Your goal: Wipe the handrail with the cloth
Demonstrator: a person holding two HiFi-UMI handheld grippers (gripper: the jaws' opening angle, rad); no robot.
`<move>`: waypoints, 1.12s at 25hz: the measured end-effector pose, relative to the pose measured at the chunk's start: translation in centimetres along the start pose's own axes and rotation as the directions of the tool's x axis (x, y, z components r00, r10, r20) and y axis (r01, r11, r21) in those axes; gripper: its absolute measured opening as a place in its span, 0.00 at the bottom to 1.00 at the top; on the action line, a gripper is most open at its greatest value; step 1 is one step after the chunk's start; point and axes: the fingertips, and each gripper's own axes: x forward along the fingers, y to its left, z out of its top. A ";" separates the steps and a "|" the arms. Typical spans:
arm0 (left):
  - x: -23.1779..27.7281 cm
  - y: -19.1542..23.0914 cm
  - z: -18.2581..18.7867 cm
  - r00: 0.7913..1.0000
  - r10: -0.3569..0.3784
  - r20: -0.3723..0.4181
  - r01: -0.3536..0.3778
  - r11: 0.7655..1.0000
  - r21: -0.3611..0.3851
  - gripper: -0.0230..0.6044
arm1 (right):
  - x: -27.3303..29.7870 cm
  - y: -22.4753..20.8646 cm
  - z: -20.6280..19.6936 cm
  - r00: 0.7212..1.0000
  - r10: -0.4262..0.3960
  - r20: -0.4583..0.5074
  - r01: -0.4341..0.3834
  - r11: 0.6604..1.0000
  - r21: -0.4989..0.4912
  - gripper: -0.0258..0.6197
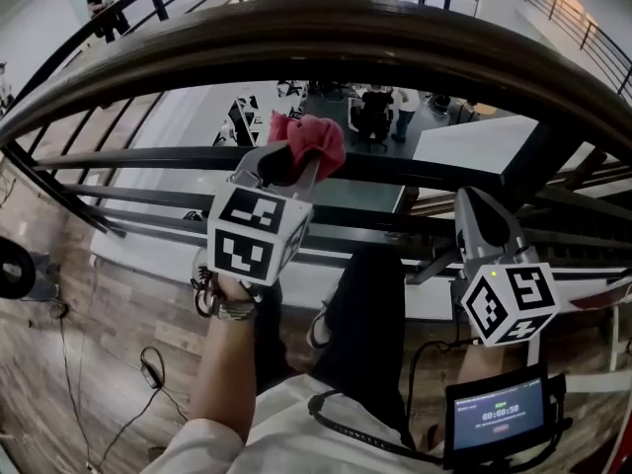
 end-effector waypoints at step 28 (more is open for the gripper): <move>5.4 -11.7 3.9 0.992 -0.122 -0.044 0.124 0.991 0.056 0.15 | -5.4 -7.0 -1.2 0.998 -0.070 -0.003 0.070 0.997 0.035 0.04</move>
